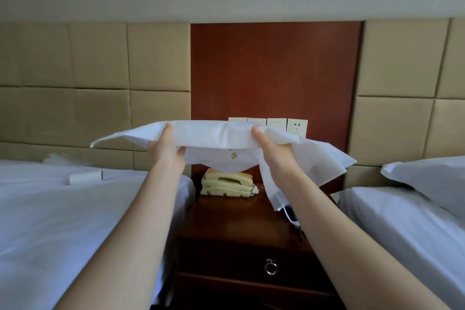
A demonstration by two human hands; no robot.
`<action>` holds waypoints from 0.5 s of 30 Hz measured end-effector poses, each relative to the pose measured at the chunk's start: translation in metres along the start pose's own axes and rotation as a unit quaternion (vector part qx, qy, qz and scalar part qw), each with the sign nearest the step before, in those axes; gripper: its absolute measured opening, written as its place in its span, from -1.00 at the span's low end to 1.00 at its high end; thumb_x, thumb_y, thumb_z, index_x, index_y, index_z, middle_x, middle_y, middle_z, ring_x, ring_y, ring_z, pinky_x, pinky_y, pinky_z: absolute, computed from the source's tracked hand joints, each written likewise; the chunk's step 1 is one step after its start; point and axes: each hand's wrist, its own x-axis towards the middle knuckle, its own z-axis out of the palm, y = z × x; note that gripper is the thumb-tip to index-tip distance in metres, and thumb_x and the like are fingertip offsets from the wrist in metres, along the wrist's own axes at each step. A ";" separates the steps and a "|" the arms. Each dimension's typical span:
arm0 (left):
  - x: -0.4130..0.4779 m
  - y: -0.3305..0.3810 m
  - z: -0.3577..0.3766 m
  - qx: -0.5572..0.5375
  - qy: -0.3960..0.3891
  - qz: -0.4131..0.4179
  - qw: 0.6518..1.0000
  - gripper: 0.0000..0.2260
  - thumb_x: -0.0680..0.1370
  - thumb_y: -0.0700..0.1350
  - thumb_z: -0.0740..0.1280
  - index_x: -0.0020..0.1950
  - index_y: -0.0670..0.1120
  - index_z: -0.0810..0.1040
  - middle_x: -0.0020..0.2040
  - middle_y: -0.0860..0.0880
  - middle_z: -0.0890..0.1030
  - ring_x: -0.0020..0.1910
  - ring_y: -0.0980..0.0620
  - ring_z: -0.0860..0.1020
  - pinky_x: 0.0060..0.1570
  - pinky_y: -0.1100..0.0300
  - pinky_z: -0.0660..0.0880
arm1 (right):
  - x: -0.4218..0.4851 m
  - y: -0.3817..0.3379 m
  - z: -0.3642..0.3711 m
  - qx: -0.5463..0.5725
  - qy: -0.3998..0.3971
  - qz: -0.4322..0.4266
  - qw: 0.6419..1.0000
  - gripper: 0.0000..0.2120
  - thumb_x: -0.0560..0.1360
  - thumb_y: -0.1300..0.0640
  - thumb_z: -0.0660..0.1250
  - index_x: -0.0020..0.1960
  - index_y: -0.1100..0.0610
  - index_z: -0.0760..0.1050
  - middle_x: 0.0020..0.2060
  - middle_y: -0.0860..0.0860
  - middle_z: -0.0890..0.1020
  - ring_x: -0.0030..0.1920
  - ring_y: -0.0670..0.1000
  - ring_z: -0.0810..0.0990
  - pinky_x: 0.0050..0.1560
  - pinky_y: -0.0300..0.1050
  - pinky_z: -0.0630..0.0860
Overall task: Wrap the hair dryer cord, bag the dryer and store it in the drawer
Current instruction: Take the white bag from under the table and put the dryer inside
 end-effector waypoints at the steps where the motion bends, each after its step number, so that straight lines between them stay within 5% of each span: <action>1: 0.007 -0.002 -0.003 0.004 0.009 -0.004 1.000 -0.56 0.51 -0.13 0.39 0.34 -0.11 0.34 0.13 -0.10 0.54 0.05 -0.05 0.57 -0.02 0.03 0.59 | 0.003 0.008 0.003 -0.008 -0.006 0.011 1.000 -0.59 0.47 -0.07 0.34 0.21 0.15 0.47 0.02 -0.02 0.56 -0.06 -0.10 0.52 -0.10 -0.25 0.38; 5: 0.038 -0.012 -0.025 0.013 0.029 -0.020 0.999 -0.57 0.52 -0.12 0.38 0.36 -0.13 0.37 0.15 -0.10 0.57 0.05 -0.05 0.59 -0.26 0.13 0.56 | 0.014 0.047 0.016 -0.032 -0.033 0.044 0.998 -0.53 0.47 -0.10 0.33 0.27 0.13 0.43 0.07 -0.02 0.52 0.16 0.00 0.49 0.14 -0.16 0.36; 11: 0.073 -0.034 -0.076 0.057 0.097 -0.032 0.993 -0.61 0.51 -0.19 0.38 0.32 -0.17 0.43 0.11 -0.11 0.59 -0.07 -0.05 0.58 0.00 0.05 0.55 | 0.017 0.128 0.047 -0.087 -0.066 0.115 0.987 -0.30 0.38 -0.31 0.30 0.39 0.05 0.35 0.34 -0.04 0.42 0.35 0.01 0.37 0.38 -0.11 0.26; 15: 0.087 -0.056 -0.119 0.100 0.122 -0.088 0.984 -0.57 0.47 -0.20 0.41 0.33 -0.16 0.44 0.14 -0.11 0.60 -0.12 -0.08 0.59 -0.15 0.06 0.54 | 0.004 0.170 0.072 -0.023 -0.097 0.084 0.992 -0.49 0.52 0.03 0.31 0.41 0.12 0.29 0.33 -0.07 0.40 0.38 -0.04 0.34 0.28 -0.30 0.25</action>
